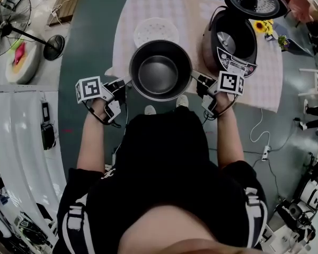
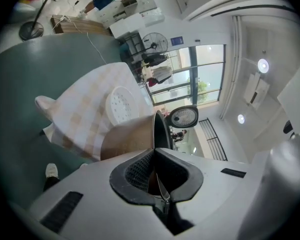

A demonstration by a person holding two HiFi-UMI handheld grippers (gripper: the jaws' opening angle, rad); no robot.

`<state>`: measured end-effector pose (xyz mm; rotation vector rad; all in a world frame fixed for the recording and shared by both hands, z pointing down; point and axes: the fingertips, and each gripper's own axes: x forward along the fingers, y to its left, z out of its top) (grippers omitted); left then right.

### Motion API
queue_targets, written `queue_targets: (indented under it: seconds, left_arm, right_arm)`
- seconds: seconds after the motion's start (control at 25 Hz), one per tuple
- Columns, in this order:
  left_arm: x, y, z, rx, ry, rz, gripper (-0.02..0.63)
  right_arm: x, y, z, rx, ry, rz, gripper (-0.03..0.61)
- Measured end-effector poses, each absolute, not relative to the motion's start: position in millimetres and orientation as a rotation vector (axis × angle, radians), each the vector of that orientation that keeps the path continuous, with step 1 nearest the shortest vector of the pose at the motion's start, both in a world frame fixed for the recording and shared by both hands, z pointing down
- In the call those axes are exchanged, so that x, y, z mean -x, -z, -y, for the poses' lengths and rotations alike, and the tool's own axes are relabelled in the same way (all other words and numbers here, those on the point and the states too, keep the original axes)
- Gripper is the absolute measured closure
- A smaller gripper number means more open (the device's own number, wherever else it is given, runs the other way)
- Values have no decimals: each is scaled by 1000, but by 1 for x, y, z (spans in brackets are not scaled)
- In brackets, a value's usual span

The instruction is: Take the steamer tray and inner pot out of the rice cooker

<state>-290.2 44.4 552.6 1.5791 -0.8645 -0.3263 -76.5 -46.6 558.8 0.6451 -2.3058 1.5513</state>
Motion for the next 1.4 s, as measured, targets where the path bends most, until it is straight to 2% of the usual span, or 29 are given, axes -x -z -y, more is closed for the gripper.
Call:
queue_targets:
  seconds: [0.6, 0.88, 1.4]
  left_arm:
    - [322, -595, -38, -1524, 320, 938, 604]
    - [323, -601, -31, -1543, 286, 965, 605]
    - [325, -612, 3, -1517, 308, 1020, 606]
  right_arm:
    - [111, -600, 45, -647, -1628, 2244, 566]
    - [112, -606, 55, -765, -1456, 2262, 566]
    - [111, -614, 88, -837, -1428, 2298, 565]
